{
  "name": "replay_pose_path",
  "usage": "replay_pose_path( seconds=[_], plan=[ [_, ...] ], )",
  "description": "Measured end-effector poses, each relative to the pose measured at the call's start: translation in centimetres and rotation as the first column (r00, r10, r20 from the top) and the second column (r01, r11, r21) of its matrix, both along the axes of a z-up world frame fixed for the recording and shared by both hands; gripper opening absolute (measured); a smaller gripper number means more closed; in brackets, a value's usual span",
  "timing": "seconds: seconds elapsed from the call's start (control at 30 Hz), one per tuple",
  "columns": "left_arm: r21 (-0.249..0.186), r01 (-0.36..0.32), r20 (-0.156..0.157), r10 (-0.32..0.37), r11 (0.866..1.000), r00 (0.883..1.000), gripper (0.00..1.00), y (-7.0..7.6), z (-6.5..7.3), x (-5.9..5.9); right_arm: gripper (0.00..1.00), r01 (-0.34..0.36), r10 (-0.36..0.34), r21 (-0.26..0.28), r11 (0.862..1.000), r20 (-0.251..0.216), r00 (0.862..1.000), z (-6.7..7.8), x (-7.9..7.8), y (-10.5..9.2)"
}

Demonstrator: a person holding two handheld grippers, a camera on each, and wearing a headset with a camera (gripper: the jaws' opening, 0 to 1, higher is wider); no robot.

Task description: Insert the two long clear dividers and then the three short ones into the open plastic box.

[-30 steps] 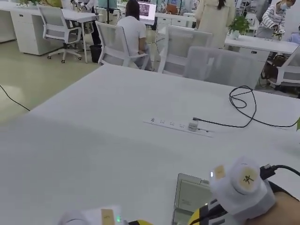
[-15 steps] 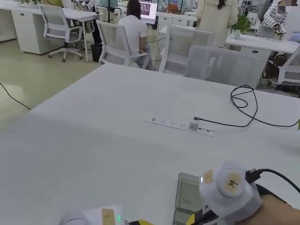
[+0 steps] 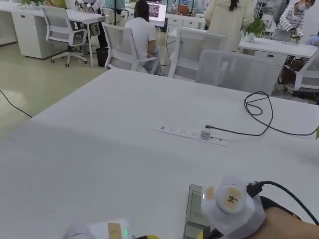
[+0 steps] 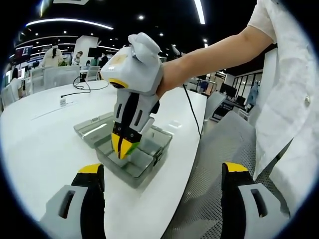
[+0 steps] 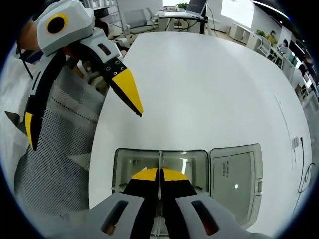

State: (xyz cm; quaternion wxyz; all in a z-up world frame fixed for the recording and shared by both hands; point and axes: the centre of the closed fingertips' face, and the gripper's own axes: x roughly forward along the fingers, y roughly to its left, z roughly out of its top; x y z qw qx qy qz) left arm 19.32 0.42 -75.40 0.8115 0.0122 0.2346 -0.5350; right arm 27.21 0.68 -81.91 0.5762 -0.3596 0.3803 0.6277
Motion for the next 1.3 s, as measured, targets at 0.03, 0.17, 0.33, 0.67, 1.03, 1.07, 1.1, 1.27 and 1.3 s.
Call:
replay_pose_path(
  seconds=[0.03,0.17,0.33,0.67,1.03,1.07,1.1,1.27,1.3],
  plan=[
    [0.004,0.0,0.0,0.0,1.0,1.0,1.0,0.0,0.0,0.0,0.03,-0.001,0.001,-0.002,1.0,0.001,1.0,0.0,0.0,0.0],
    [0.005,0.002,0.002,-0.002,1.0,1.0,1.0,0.1,0.1,-0.1,0.03,0.0,0.0,-0.002,1.0,0.009,1.0,-0.1,-0.1,0.0],
    [0.009,-0.004,0.002,0.004,1.0,1.0,1.0,0.3,0.1,-0.1,0.07,0.021,-0.022,0.014,1.0,0.011,1.0,0.3,0.1,-0.2],
    [0.018,0.0,0.006,0.0,1.0,1.0,1.0,0.3,0.2,0.0,0.16,0.105,-0.106,0.122,0.987,0.0,0.994,3.5,0.4,-0.9],
    [0.02,-0.006,0.012,0.006,1.0,1.0,1.0,0.4,0.7,0.2,0.25,0.174,-0.175,0.188,0.967,-0.013,0.985,6.1,-0.2,-4.3],
    [0.02,-0.007,0.012,0.006,1.0,1.0,1.0,0.4,0.7,0.2,0.27,0.183,-0.183,0.192,0.964,-0.018,0.983,6.3,-0.3,-4.8],
    [0.02,-0.007,0.013,0.006,1.0,1.0,1.0,0.4,0.7,0.2,0.28,0.189,-0.189,0.191,0.963,-0.02,0.982,6.4,-0.4,-5.1],
    [0.023,-0.004,0.014,0.003,1.0,1.0,1.0,0.5,0.8,0.2,0.32,0.208,-0.208,0.184,0.961,-0.017,0.978,6.7,-1.0,-7.4],
    [0.025,-0.003,0.015,0.003,1.0,1.0,1.0,0.5,0.8,0.1,0.33,0.215,-0.215,0.183,0.959,-0.019,0.976,6.8,-1.1,-8.0]
  ],
)
